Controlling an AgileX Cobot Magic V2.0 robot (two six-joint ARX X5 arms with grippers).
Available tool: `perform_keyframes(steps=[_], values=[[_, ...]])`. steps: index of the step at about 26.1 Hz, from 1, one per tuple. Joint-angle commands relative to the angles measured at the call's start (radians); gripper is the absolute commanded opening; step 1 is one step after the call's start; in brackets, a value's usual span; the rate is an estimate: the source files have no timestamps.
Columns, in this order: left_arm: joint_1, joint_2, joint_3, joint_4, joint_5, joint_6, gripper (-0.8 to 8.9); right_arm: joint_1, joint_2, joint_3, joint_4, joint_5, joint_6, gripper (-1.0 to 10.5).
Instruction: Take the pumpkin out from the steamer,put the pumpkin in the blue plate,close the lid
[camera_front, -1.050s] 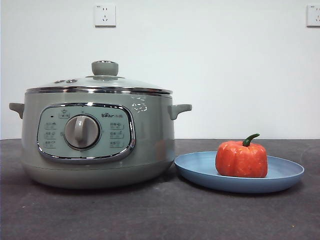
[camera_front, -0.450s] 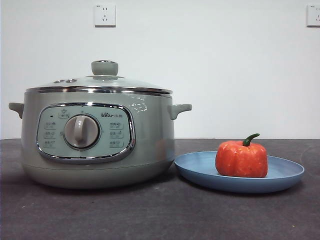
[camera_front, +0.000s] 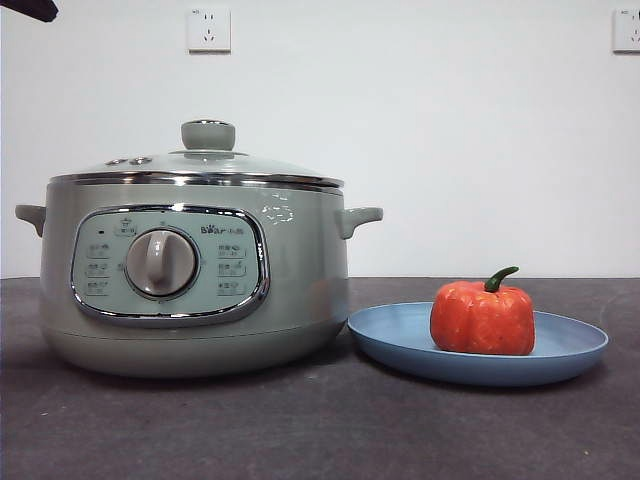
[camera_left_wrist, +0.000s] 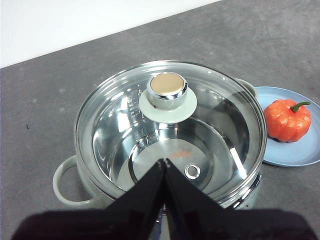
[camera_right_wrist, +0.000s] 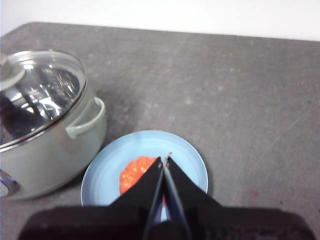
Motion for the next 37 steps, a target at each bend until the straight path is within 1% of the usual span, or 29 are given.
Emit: perform_keyframes(steps=[1, 4, 7, 10, 13, 18, 20, 24, 26, 28, 32, 35, 37], values=[[-0.003, 0.000, -0.001, 0.004, -0.002, -0.008, -0.03, 0.000, 0.000, -0.004, -0.009, 0.003, 0.013, -0.2], [-0.004, -0.023, -0.001, -0.036, -0.002, -0.002, -0.03, 0.000, -0.001, -0.004, -0.014, 0.003, 0.013, -0.2], [0.027, -0.117, -0.002, -0.117, -0.033, 0.013, -0.03, 0.000, -0.001, -0.004, -0.021, 0.003, 0.013, -0.2], [0.097, -0.232, -0.010, -0.152, -0.009, -0.010, -0.03, 0.000, 0.000, -0.004, -0.036, 0.003, 0.013, -0.2], [0.191, -0.343, -0.043, -0.137, 0.002, -0.023, -0.03, 0.000, 0.000, -0.004, -0.047, 0.003, 0.013, -0.2], [0.328, -0.487, -0.185, -0.016, 0.002, -0.019, -0.03, 0.000, 0.000, -0.004, -0.046, 0.003, 0.013, -0.2], [0.378, -0.540, -0.307, 0.086, 0.003, -0.020, -0.03, 0.000, 0.000, -0.004, -0.046, 0.003, 0.013, -0.2], [0.412, -0.561, -0.566, 0.317, 0.003, -0.023, -0.03, 0.000, 0.000, -0.004, -0.047, 0.003, 0.013, -0.2], [0.418, -0.563, -0.667, 0.384, 0.003, -0.030, -0.03, 0.000, 0.000, -0.004, -0.047, 0.003, 0.013, -0.2], [0.419, -0.571, -0.723, 0.394, 0.002, -0.051, -0.03, 0.000, 0.000, -0.004, -0.046, 0.003, 0.013, -0.2], [0.422, -0.624, -0.774, 0.373, 0.003, -0.099, -0.03, 0.000, 0.000, -0.004, -0.046, 0.003, 0.013, -0.2], [0.441, -0.665, -0.780, 0.304, 0.003, -0.105, -0.03, 0.000, 0.000, -0.004, -0.046, 0.003, 0.013, -0.2], [0.453, -0.676, -0.780, 0.308, 0.010, -0.104, -0.03, 0.000, 0.000, -0.004, -0.046, 0.003, 0.013, -0.2]])
